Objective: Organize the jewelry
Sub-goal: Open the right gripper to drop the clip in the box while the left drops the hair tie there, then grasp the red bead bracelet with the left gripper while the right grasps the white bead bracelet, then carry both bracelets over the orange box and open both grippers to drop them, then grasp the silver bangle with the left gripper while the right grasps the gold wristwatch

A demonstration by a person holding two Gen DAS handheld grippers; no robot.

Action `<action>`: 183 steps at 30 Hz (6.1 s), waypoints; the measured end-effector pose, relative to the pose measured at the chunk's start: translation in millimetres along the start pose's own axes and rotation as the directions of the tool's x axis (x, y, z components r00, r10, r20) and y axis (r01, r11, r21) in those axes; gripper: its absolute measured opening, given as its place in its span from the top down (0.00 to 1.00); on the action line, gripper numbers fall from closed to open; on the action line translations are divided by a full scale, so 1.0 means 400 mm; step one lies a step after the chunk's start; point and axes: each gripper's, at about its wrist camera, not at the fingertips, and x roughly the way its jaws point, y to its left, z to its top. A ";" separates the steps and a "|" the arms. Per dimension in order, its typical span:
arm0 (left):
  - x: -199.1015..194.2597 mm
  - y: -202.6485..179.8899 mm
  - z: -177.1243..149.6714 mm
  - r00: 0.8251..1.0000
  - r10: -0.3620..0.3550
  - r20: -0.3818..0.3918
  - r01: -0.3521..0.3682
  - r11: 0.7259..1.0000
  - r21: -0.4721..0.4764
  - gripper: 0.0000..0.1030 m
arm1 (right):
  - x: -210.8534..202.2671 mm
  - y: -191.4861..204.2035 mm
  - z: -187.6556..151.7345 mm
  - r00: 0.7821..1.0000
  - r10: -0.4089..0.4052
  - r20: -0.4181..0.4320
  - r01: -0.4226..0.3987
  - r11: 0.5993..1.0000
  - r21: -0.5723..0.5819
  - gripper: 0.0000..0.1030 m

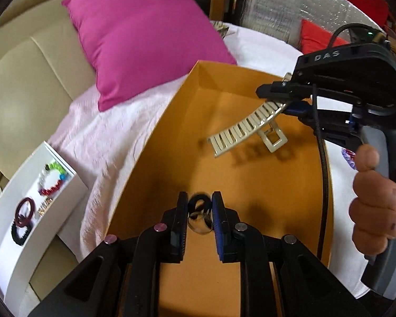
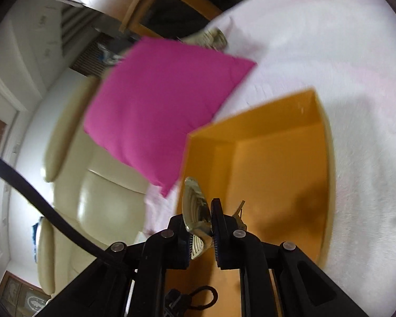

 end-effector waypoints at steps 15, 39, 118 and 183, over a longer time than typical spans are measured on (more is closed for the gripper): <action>-0.144 -0.241 0.070 0.986 -0.025 0.167 0.003 0.991 0.130 0.49 | -0.430 -0.135 0.024 0.980 -0.018 0.200 0.042 0.993 -0.113 0.50; 0.238 -0.741 0.134 0.987 -0.138 -0.086 0.159 0.931 0.329 0.57 | -0.722 -0.756 -0.003 0.942 -0.273 0.195 0.204 0.927 0.313 0.58; -0.139 -0.058 0.040 0.987 -0.053 0.153 0.036 0.993 0.109 0.91 | -0.227 0.035 -0.151 0.990 0.109 0.087 -0.077 0.948 -0.308 0.89; 0.080 -0.863 -0.037 0.932 -0.296 -0.209 0.362 0.791 0.494 0.38 | -0.875 -0.928 0.078 0.812 -0.512 0.280 0.294 0.773 0.562 0.52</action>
